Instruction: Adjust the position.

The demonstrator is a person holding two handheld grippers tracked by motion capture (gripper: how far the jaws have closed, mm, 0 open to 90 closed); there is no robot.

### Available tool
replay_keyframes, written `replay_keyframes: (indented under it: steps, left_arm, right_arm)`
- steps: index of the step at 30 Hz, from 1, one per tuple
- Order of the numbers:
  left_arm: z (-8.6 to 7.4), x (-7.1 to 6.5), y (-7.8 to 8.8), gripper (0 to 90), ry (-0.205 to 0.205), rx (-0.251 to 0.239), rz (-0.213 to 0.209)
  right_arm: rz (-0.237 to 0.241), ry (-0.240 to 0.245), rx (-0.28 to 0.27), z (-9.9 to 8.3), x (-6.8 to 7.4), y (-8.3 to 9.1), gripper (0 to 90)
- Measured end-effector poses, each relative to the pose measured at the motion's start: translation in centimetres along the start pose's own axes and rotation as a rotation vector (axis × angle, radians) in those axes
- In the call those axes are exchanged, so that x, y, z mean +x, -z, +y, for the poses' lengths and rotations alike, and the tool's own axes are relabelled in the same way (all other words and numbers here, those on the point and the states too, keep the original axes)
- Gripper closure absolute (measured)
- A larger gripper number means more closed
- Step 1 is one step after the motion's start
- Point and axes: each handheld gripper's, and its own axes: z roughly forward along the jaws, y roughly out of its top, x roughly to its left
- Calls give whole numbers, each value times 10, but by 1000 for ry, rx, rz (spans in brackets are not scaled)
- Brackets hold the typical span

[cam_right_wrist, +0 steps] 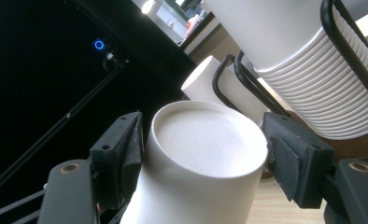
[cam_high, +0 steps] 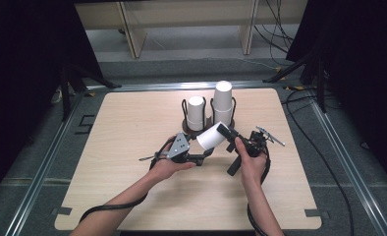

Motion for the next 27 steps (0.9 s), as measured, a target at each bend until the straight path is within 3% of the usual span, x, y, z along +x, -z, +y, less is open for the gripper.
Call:
replay_keyframes:
  steps: [8,9,10,13,15,18,23,25,27]
  left_arm:
    - [3,5,3,301,11,-9,-5]
    - [3,5,3,302,19,-10,-5]
    - [3,6,3,304,20,-11,-5]
    - [4,7,4,311,17,-10,-11]
    - [4,7,4,314,19,-12,-16]
    - [5,7,5,315,16,-10,-31]
    - [5,9,8,314,6,3,-53]
    - [5,11,10,313,5,10,-71]
    - [6,13,13,310,2,26,-89]
  right_arm:
    - [-10,17,-12,2,1,1,306]
    - [-9,-30,-6,2,4,2,306]
    - [-15,21,-19,3,1,2,306]
    - [-19,14,-27,4,2,2,306]
    - [-15,55,-34,6,1,3,306]
    - [-10,51,-42,7,2,4,298]
    - [-3,116,-59,12,4,9,293]
    - [9,114,-62,15,7,11,284]
    - [13,157,-64,19,8,15,277]
